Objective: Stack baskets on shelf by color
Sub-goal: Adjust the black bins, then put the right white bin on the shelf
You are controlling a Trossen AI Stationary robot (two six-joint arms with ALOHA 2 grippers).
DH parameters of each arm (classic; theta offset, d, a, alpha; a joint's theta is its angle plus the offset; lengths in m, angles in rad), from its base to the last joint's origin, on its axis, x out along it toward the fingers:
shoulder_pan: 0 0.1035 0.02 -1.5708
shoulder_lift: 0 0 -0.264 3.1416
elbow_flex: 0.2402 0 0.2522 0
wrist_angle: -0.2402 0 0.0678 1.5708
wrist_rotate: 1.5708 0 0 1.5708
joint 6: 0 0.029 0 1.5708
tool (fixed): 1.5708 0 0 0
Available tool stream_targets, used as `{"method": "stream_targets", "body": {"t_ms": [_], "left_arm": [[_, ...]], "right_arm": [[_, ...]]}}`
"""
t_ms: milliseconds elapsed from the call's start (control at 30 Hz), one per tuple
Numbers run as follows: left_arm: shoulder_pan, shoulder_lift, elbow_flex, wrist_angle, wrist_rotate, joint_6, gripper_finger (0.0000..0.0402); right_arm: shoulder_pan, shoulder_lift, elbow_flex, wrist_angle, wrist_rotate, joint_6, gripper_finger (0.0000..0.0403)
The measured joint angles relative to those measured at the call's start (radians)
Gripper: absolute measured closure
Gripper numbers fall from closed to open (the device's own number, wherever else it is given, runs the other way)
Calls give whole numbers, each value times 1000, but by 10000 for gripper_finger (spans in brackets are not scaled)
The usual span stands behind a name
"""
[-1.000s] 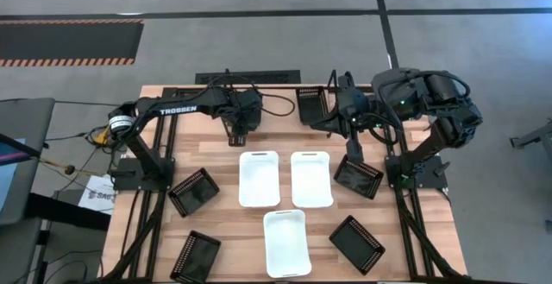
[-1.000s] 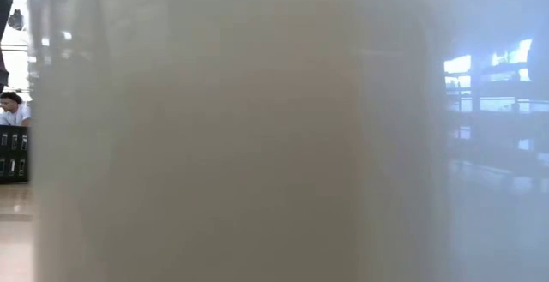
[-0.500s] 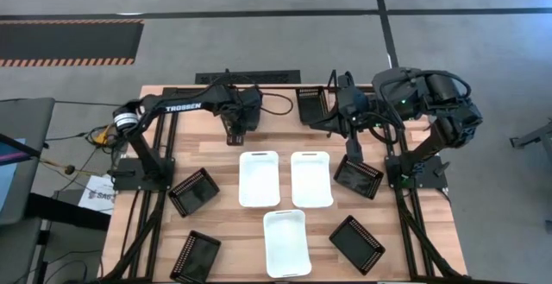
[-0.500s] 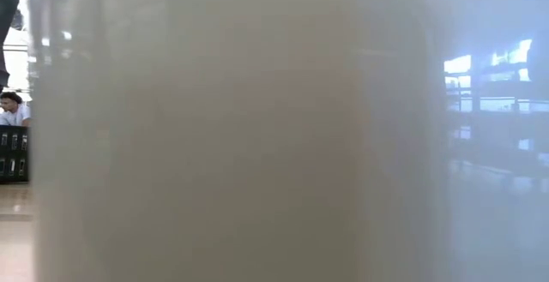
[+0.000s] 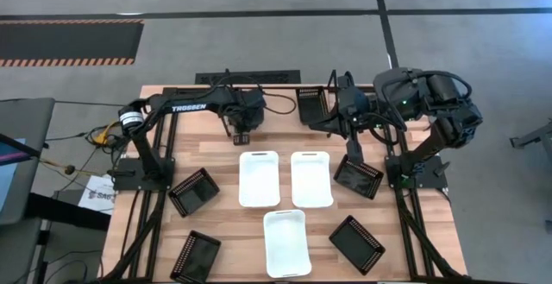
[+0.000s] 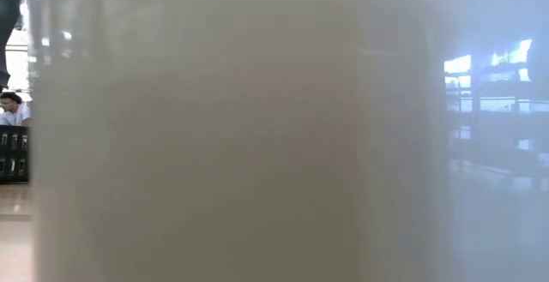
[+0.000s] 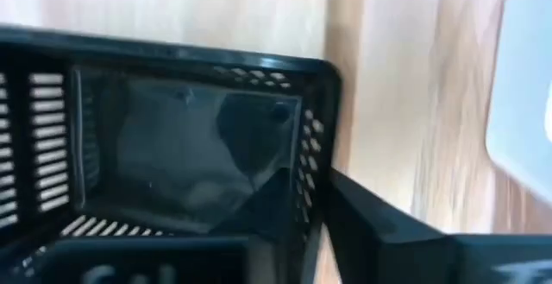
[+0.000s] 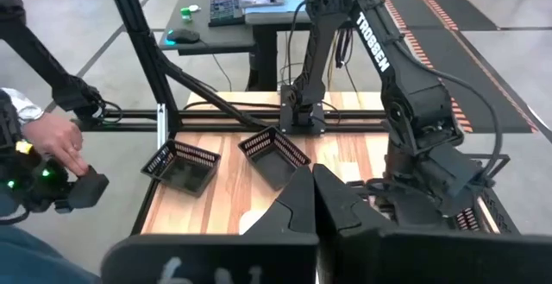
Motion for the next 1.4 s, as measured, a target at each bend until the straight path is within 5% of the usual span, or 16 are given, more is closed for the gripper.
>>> {"method": "stream_targets", "body": {"t_ms": [100,633,1133,1400], "left_arm": [[0,0,0,26,0,-38,394],[-31,0,1,7,14,-82,380],[-33,-9,4,-5,-5,-125,241],[-27,-9,177,-194,83,-246,213]], "right_arm": [[0,0,0,-1,0,0,402],[0,0,0,-5,0,-1,401],[0,0,0,-25,0,19,401],[0,0,0,-53,22,46,402]]}}
